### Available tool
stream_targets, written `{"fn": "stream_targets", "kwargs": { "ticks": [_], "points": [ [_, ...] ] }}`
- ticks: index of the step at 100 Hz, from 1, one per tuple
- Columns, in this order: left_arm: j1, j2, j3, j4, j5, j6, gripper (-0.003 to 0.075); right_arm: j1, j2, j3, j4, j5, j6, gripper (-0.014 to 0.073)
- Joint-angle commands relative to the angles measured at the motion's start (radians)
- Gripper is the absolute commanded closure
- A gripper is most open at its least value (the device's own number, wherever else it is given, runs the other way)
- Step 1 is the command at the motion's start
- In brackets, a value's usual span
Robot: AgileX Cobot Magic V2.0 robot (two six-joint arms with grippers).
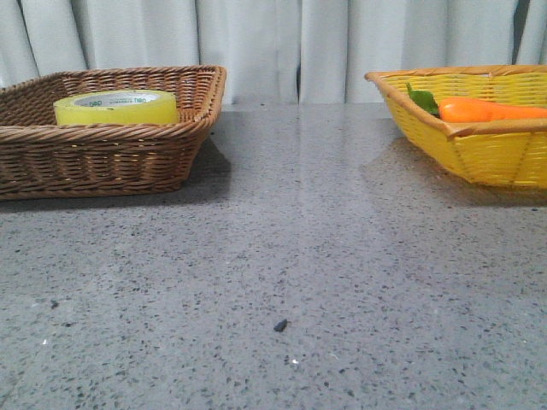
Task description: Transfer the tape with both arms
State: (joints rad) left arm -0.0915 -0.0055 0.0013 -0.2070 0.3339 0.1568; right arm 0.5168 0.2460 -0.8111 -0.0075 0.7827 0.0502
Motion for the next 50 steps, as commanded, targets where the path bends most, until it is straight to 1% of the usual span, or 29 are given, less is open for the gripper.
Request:
{"fn": "stream_targets", "kwargs": {
  "ticks": [1, 42, 50],
  "points": [
    [0.004, -0.022, 0.010, -0.015, -0.050, -0.012, 0.0741, -0.003, 0.015, -0.018, -0.008, -0.071, -0.010, 0.0650],
    [0.004, -0.022, 0.010, -0.015, -0.050, -0.012, 0.0741, -0.003, 0.015, -0.018, -0.008, -0.059, -0.010, 0.0650],
    [0.004, -0.022, 0.010, -0.015, -0.050, -0.012, 0.0741, -0.009, 0.015, -0.018, -0.053, -0.014, -0.010, 0.0650]
  ]
}}
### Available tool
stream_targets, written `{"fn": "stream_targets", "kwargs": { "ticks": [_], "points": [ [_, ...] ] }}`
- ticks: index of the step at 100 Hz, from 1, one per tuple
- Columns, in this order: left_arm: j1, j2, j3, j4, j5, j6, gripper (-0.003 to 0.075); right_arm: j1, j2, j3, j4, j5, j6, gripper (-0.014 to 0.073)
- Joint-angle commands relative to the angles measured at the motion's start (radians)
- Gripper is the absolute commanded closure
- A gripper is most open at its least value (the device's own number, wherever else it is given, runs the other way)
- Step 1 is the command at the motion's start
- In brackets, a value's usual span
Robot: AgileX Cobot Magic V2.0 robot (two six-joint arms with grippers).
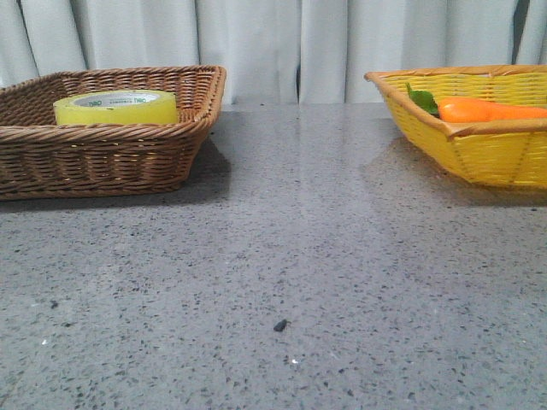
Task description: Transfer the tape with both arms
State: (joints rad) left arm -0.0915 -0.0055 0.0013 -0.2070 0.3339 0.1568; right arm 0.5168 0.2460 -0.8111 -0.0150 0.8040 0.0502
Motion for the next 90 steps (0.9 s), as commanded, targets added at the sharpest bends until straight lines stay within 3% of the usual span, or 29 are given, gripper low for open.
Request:
{"fn": "stream_targets", "kwargs": {
  "ticks": [1, 11, 27, 51, 56, 83, 90],
  "points": [
    [0.004, -0.022, 0.010, -0.015, -0.050, -0.012, 0.0741, -0.009, 0.015, -0.018, -0.050, -0.033, -0.010, 0.0650],
    [0.004, -0.022, 0.010, -0.015, -0.050, -0.012, 0.0741, -0.059, 0.015, 0.010, -0.123, -0.034, -0.010, 0.0650],
    [0.004, -0.022, 0.010, -0.015, -0.050, -0.012, 0.0741, -0.241, 0.015, 0.137, -0.172, -0.138, -0.010, 0.0650],
    [0.004, -0.022, 0.010, -0.015, -0.050, -0.012, 0.0741, -0.492, 0.015, 0.544, -0.160, -0.840, -0.005, 0.0650],
    [0.004, -0.022, 0.010, -0.015, -0.050, -0.012, 0.0741, -0.518, -0.009, 0.621, -0.134, -0.919, -0.005, 0.0650],
    [0.004, -0.022, 0.010, -0.015, -0.050, -0.012, 0.0741, -0.572, -0.213, 0.841, -0.097, -0.871, 0.009, 0.0650],
    [0.004, -0.022, 0.010, -0.015, -0.050, -0.012, 0.0741, -0.583, -0.236, 0.840, -0.097, -0.789, 0.009, 0.0650]
  ]
}}
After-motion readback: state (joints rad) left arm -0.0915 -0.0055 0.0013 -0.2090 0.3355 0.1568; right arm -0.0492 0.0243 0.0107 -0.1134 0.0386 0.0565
